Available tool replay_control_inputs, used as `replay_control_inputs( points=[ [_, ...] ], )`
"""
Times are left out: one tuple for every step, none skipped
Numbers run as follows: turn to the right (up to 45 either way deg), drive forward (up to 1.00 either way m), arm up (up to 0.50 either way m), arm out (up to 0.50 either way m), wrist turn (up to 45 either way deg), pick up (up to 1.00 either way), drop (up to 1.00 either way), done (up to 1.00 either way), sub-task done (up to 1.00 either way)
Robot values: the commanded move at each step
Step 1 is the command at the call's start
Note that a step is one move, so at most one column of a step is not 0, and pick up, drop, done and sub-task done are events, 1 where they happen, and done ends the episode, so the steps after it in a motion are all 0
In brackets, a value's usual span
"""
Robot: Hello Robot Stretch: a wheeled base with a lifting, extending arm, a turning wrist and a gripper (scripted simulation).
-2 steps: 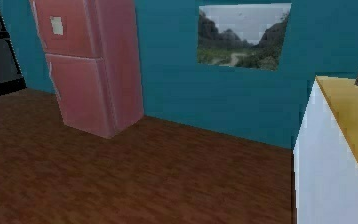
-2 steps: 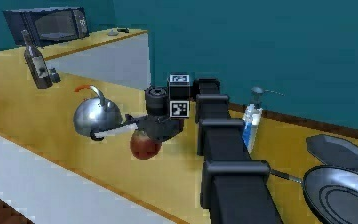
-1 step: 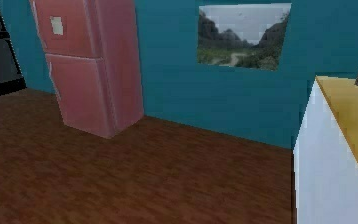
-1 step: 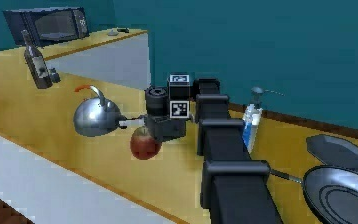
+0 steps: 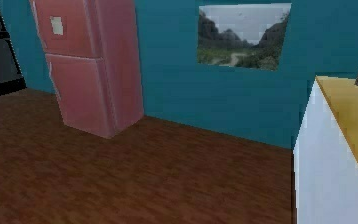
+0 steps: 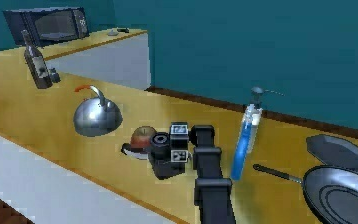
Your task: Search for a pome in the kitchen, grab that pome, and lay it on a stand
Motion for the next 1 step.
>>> replay_control_inputs(
  points=[
    [0.0, 0.0, 0.0, 0.0, 0.0, 1.0, 0.0, 0.0, 0.0]
  ],
)
